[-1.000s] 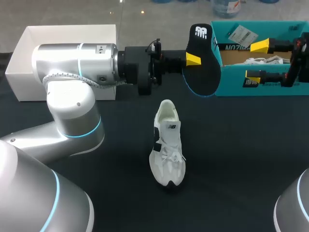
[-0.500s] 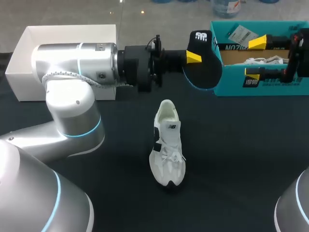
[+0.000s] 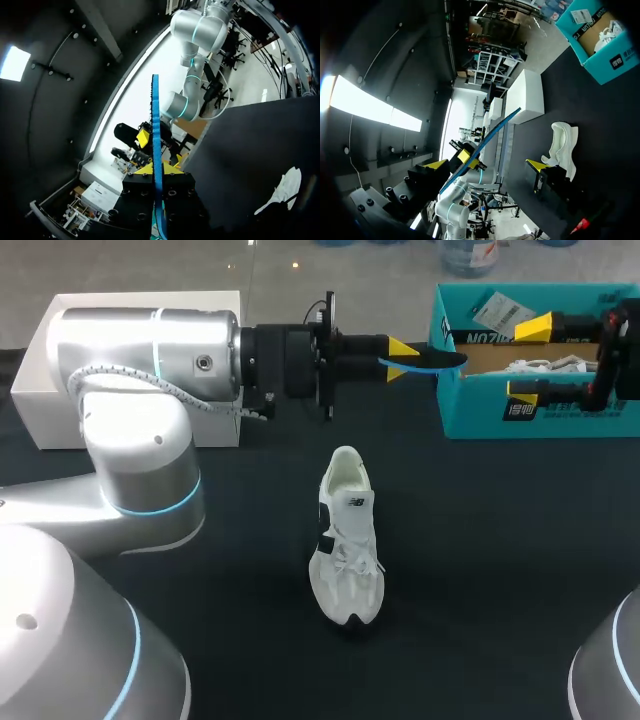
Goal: Take the shoe out of the shoebox, open the shoe tongue, remove and reinsert the insole, then place the shoe into the shoebox
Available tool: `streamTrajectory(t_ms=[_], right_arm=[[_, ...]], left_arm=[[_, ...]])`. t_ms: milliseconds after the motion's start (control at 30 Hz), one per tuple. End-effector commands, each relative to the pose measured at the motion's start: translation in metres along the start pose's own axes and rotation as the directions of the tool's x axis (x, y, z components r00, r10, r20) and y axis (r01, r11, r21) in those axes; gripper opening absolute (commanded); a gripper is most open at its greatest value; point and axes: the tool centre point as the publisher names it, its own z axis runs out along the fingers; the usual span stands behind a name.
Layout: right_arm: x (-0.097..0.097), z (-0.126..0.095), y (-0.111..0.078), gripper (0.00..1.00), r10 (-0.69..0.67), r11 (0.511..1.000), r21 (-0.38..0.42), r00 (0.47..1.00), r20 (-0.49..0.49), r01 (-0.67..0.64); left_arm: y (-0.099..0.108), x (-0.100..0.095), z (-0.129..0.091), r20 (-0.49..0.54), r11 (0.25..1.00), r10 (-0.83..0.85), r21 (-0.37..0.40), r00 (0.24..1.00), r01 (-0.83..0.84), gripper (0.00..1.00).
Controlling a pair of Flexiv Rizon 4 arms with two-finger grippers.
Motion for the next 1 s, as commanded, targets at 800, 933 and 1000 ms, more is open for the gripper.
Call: streamTrajectory(t_ms=[800,933,1000], right_arm=[[-0.0001,0.0008,-0.0002,1.00,0.000,1.000,-0.001,1.000,0.001,0.000],[-0.0001,0.0008,-0.0002,1.00,0.000,1.000,-0.001,1.000,0.001,0.000],[-0.0001,0.0008,-0.0002,1.00,0.000,1.000,-0.001,1.000,0.001,0.000]], left_arm=[[0.0040,0.0021,-0.0020,-0.038,0.323,-0.946,-0.076,0.321,0.943,0.00],[0.0026,0.0015,-0.0051,-0.033,0.044,-0.998,-0.017,0.044,0.999,0.00],[0.0027,0.0039,-0.0065,-0.050,-0.079,-0.996,-0.010,-0.079,0.997,0.00]])
